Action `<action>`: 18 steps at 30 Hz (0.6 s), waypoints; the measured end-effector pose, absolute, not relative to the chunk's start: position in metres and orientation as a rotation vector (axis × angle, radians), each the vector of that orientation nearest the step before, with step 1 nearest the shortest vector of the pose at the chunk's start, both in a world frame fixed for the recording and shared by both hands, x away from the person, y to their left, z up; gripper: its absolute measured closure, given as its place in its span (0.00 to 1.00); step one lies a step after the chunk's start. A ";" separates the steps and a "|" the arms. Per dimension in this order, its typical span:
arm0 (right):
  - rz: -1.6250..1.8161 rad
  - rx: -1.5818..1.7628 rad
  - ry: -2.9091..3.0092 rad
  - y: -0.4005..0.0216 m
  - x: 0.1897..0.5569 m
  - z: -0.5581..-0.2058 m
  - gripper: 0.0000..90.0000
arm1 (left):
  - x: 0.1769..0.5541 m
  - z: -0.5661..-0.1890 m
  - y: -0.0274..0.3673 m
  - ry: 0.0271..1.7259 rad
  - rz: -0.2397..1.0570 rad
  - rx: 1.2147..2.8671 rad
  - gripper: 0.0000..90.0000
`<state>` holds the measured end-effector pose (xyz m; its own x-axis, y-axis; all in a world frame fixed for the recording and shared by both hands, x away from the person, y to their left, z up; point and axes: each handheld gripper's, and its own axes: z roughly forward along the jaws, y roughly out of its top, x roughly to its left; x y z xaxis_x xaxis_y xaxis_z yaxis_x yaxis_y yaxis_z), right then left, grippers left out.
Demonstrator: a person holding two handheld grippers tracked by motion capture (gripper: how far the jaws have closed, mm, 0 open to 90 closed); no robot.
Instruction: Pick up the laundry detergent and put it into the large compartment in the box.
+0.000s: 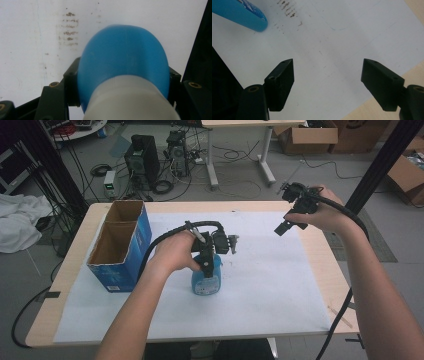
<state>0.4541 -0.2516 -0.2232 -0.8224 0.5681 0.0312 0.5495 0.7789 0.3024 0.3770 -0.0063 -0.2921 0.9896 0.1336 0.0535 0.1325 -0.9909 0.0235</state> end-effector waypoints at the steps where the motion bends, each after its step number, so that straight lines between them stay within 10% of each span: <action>1: 0.461 0.909 2.906 -0.252 0.454 -0.223 0.30 | 0.376 -0.291 -0.006 0.210 0.093 3.110 0.42; 18: 0.454 0.917 2.902 -0.252 0.455 -0.223 0.30 | 0.375 -0.259 0.003 0.299 0.087 3.112 0.42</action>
